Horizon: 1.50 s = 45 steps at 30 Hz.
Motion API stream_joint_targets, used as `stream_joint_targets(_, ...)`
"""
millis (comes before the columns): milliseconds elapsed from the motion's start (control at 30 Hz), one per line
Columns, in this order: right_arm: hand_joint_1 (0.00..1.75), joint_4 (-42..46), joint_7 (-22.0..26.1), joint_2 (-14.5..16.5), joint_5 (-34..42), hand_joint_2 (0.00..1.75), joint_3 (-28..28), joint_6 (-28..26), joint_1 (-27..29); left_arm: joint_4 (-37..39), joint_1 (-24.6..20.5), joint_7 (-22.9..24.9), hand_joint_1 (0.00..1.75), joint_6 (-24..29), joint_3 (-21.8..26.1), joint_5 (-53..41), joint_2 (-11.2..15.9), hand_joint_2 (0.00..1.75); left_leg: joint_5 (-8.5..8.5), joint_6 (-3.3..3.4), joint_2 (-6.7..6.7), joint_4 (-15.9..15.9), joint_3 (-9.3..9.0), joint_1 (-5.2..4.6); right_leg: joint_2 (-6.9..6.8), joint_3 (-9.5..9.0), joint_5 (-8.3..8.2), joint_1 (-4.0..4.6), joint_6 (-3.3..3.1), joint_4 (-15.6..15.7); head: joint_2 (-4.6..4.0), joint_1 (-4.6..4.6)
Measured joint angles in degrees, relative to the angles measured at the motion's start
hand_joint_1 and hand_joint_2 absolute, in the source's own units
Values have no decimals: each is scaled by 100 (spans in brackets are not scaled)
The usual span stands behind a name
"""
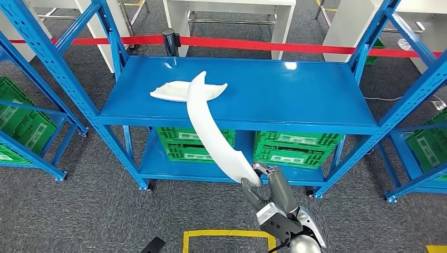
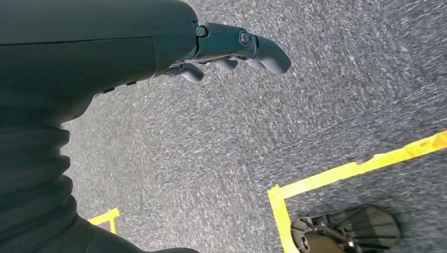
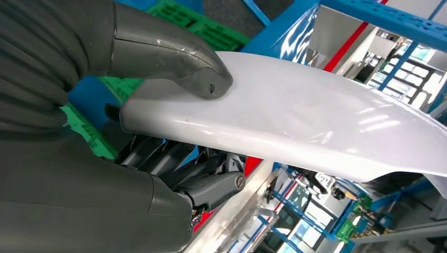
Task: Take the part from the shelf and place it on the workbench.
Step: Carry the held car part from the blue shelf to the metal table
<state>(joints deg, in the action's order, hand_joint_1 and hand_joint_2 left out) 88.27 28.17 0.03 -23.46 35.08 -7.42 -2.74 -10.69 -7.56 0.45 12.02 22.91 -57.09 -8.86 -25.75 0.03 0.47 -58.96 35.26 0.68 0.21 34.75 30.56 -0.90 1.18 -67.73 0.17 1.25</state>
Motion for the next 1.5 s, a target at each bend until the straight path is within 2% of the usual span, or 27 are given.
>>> stream_joint_targets(67,175,37,12,1,16,175,-2,8,6,-1,-29,-8,0,0,0,-2,-4,175,68,-58,-3,-46,82,-11,2,-469,30,30,-60,705,0,0)
stream_joint_targets(100,175,53,13,1,31,175,-5,15,9,-1,-42,-12,0,0,0,2,-7,175,109,-97,-4,-48,96,-12,4,-552,74,50,-93,867,0,-1)
stream_joint_targets(200,175,64,-9,15,77,175,-19,28,14,0,-57,-19,0,7,7,26,-7,175,143,-214,-13,-59,136,4,-7,-466,-42,50,-219,920,0,-7)
stream_joint_targets(267,175,64,-20,42,102,175,-32,32,17,1,-53,-27,0,26,25,55,-4,175,-249,-263,-28,-374,259,15,-23,-349,-179,20,-303,951,0,13)
stream_joint_targets(333,175,62,-19,59,123,175,-42,44,36,1,-51,-42,0,54,41,83,-4,175,-801,-298,-34,-1032,413,18,-28,-191,-312,22,-328,945,0,32)
stream_joint_targets(367,175,59,-15,61,128,175,-43,52,53,2,-49,-49,0,67,45,91,-4,175,-930,-313,-33,-1336,447,21,-32,-110,-377,23,-323,938,0,33)
stream_joint_targets(400,175,56,-11,61,132,175,-43,60,69,2,-46,-55,0,78,48,95,-4,175,-926,-322,-33,-1526,423,23,-36,-21,-442,24,-314,926,0,34)
stream_joint_targets(433,175,53,-9,61,136,175,-44,63,81,2,-44,-60,0,84,51,96,-3,175,-805,-325,-33,-1533,318,26,-39,66,-503,22,-301,910,0,34)
stream_joint_targets(500,175,49,-7,63,145,175,-47,64,91,1,-48,-61,0,87,62,93,-2,175,-549,-318,-35,-984,-164,33,-40,241,-616,14,-258,860,0,37)
stream_joint_targets(567,175,47,-5,72,150,175,-65,65,91,-2,-55,-53,0,88,73,86,-1,175,-593,-272,-54,-212,-673,12,-39,346,-719,19,-191,826,0,36)
stream_joint_targets(633,175,47,-8,86,149,175,-85,66,80,-1,-51,-27,0,90,81,81,-2,175,-668,-187,-72,90,-810,-21,-40,369,-832,26,-119,847,0,37)
stream_joint_targets(700,175,46,-26,99,141,175,-100,69,71,4,-43,4,0,93,92,80,-2,175,-560,-68,-56,89,-713,-22,-35,395,-874,10,-44,865,0,39)
stream_joint_targets(733,175,45,-40,103,137,175,-108,73,70,5,-42,14,0,96,102,81,1,175,-492,-9,-41,96,-653,-20,-31,436,-755,1,-11,798,0,35)
stream_joint_targets(833,175,43,-61,109,134,175,-123,82,61,7,-37,22,0,103,127,80,5,175,-258,96,-19,100,-407,-20,-24,664,120,-6,44,-43,0,20)
stream_joint_targets(867,175,41,-65,109,135,175,-125,82,59,8,-33,21,0,104,130,75,4,175,-180,103,-18,91,-311,-28,-23,722,325,-3,49,-412,0,16)
stream_joint_targets(900,175,39,-70,109,137,175,-125,82,58,10,-28,21,0,105,131,70,3,175,-103,104,-16,78,-208,-37,-23,723,369,1,46,-676,0,15)
stream_joint_targets(967,175,35,-85,109,148,175,-125,82,55,11,-23,18,0,123,131,63,3,175,35,93,-13,38,7,-53,-23,469,128,15,12,-699,0,14)
stream_joint_targets(1000,175,34,-90,110,157,175,-125,83,50,10,-25,15,0,137,131,63,1,175,98,83,-13,15,104,-59,-23,183,-15,29,-24,-410,0,14)
stream_joint_targets(1067,175,34,-94,122,172,175,-126,83,27,7,-32,8,0,162,131,63,-8,175,207,43,-16,-22,234,-75,-27,-459,24,73,-109,452,0,18)
stream_joint_targets(1133,175,34,-94,138,176,175,-126,83,10,5,-38,2,0,181,132,62,-16,175,320,-24,-15,-10,270,-72,-23,-748,178,115,-167,977,0,11)
stream_joint_targets(1200,175,33,-95,148,171,175,-126,82,9,8,-34,5,0,190,134,58,-17,175,418,-102,-18,36,291,-59,-30,-688,80,111,-223,1056,0,-4)
stream_joint_targets(1233,175,33,-99,154,161,175,-126,82,8,9,-29,12,0,190,134,57,-16,175,349,-141,-27,8,334,-55,-36,-632,0,96,-266,1076,0,-1)
stream_joint_targets(1300,175,33,-107,175,139,175,-127,79,10,11,-23,24,0,190,137,58,-12,175,-122,-212,-44,-329,454,-38,-51,-480,-172,65,-328,1113,0,18)
stream_joint_targets(1367,175,32,-118,188,108,175,-127,79,20,11,-24,28,0,190,138,62,-11,175,-676,-279,-46,-1007,559,-19,-54,-304,-321,62,-340,1103,0,35)
stream_joint_targets(1400,175,32,-123,190,91,175,-127,81,26,11,-25,30,0,190,138,63,-10,175,-770,-304,-46,-1319,568,-8,-60,-209,-392,60,-331,1086,0,37)
stream_joint_targets(1467,175,32,-129,194,66,175,-129,92,31,10,-27,31,0,191,139,65,-8,175,-574,-334,-45,-1513,387,9,-72,2,-525,49,-298,1027,0,38)
stream_joint_targets(1500,175,32,-128,197,58,175,-130,100,30,8,-31,30,0,191,140,65,-6,175,-420,-342,-45,-1320,164,20,-74,109,-583,40,-275,989,0,39)
